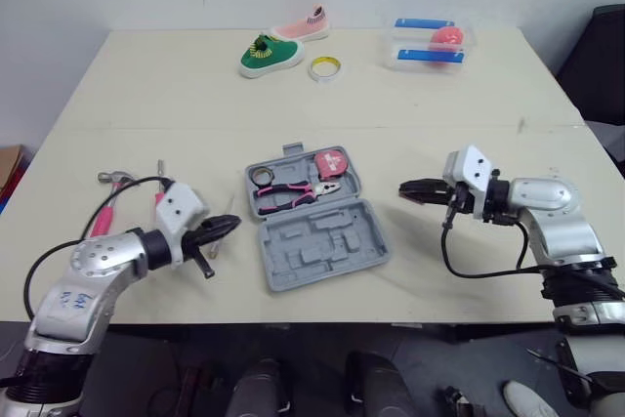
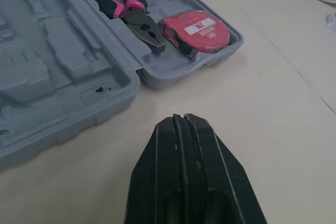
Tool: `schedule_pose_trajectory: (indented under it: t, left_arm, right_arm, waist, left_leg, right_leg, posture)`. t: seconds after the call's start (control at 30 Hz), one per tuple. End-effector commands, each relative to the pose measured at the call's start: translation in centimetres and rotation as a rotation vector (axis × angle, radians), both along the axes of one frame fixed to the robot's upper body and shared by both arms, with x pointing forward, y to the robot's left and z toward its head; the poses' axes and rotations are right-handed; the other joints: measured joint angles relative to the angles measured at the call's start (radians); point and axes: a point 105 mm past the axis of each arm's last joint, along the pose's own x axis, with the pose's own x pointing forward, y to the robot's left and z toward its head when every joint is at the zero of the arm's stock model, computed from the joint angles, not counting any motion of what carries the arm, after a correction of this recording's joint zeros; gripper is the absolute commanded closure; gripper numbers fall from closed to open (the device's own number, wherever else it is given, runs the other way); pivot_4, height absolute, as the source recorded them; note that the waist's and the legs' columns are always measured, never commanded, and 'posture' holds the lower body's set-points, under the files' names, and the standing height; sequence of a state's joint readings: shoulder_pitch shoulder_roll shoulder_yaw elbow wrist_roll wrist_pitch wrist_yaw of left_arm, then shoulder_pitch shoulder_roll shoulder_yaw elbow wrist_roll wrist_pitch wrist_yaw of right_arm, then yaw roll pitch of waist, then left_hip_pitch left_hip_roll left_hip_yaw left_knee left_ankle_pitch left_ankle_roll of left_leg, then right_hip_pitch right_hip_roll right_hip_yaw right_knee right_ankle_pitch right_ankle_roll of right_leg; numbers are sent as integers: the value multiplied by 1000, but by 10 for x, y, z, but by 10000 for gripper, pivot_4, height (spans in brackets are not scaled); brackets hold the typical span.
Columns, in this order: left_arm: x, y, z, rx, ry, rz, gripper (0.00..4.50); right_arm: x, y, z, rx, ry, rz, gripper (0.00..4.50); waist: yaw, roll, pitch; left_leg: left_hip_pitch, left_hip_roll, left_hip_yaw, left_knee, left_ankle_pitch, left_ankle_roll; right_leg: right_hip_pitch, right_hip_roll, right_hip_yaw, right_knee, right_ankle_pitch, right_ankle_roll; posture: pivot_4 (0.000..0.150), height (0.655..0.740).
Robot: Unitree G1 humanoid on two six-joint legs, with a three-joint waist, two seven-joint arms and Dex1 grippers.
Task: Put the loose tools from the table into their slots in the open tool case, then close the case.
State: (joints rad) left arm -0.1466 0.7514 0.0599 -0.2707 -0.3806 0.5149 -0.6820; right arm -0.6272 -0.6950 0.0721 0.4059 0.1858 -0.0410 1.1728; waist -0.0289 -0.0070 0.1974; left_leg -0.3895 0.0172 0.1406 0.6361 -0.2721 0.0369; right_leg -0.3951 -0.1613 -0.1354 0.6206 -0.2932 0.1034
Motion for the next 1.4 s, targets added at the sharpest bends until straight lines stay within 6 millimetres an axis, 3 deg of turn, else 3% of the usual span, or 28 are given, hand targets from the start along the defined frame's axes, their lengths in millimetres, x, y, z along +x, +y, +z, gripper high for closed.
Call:
schedule_pose_trajectory:
  t: [0.03, 0.27, 0.43, 0.73, 0.9, 1.1, 1.4]
  left_arm:
    - [9, -6, 0, 5, -14, 12, 44436]
    - [18, -19, -10, 8, 55, 6, 44436]
    - [23, -24, -14, 19, 54, 17, 44436]
    - [32, -38, -16, 8, 48, -30, 44436]
    - [42, -49, -21, 50, 53, -73, 44436]
    - [49, -58, -18, 55, 30, -115, 44436]
    - [53, -53, -13, 38, 22, -100, 44436]
  right_arm:
    - [8, 9, 1, -46, -37, 14, 44916]
    - [24, 31, -14, -107, -62, 11, 44916]
    - [30, 36, -27, -170, -73, 15, 44916]
    - [31, 48, -26, -113, -74, 48, 44916]
    - [21, 49, -27, -113, -48, 113, 44916]
    - [1, 36, -28, -111, -10, 134, 44916]
    - [-16, 20, -39, -94, 50, 68, 44916]
  waist:
    - [1, 0, 0]
    - [-1, 0, 0]
    - [0, 0, 0]
    - [-1, 0, 0]
    - [3, 0, 0]
    - [9, 0, 0]
    - [18, 0, 0]
  left_leg:
    - [0, 0, 0, 0, 0, 0]
    - [-1, 0, 1, 4, 0, 1]
    - [-1, 0, 1, 4, 0, 1]
    - [-1, 1, 1, 10, -2, 1]
    - [-1, 1, 1, 11, -2, 2]
    - [-1, -1, 1, 12, -4, 4]
    - [-1, -1, 1, 12, -4, 4]
  right_leg:
    - [0, 0, 0, 0, 0, 0]
    - [-1, -1, 1, 1, 0, 0]
    - [0, 0, 1, 1, 0, 0]
    - [1, 0, 2, 2, 0, 0]
    - [1, 1, 1, 1, 0, 0]
    - [2, -3, 1, 1, 1, 1]
    - [1, -3, 1, 0, 1, 2]
  posture:
    - [1500, 7400]
    - [1500, 7400]
    - [1500, 7400]
    - [1500, 7400]
    - [1500, 7400]
    - [1500, 7400]
    - [1500, 7400]
